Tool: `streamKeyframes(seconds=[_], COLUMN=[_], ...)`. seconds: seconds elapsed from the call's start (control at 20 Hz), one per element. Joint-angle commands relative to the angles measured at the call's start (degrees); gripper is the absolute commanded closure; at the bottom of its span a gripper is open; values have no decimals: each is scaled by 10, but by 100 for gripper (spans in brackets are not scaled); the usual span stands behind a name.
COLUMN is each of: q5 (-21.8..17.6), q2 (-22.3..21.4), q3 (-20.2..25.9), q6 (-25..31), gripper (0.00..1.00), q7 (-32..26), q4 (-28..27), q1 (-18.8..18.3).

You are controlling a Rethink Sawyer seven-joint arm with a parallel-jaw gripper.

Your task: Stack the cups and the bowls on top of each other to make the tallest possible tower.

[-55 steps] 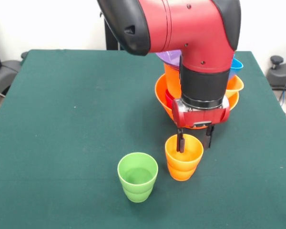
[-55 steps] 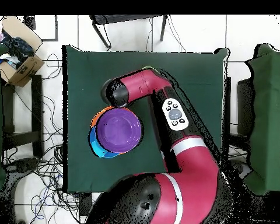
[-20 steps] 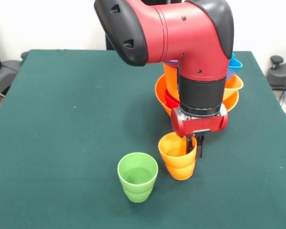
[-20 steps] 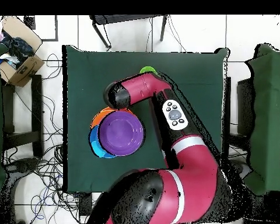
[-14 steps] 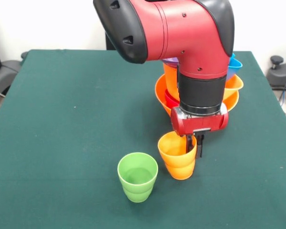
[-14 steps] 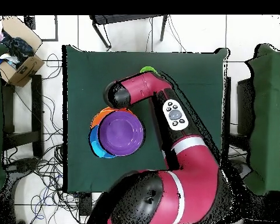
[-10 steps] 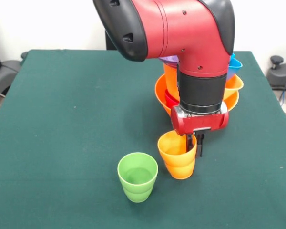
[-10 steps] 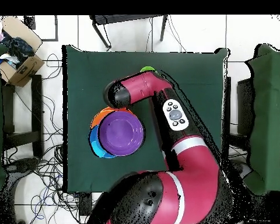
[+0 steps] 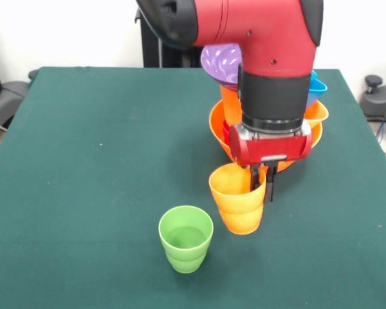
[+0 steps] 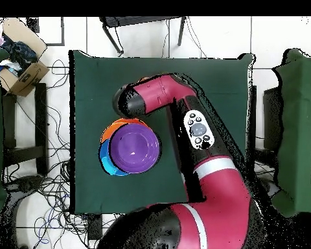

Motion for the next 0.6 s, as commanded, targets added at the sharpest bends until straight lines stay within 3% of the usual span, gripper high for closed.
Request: streamKeyframes(seconds=[0.05, 0.45, 0.6], q5=[16, 112, 134], q2=[-82, -207, -236], q3=[16, 83, 93], q6=[65, 146, 182], gripper=[100, 100, 100], q7=[-115, -179, -183], q4=[69, 137, 150], q1=[-16, -67, -74])
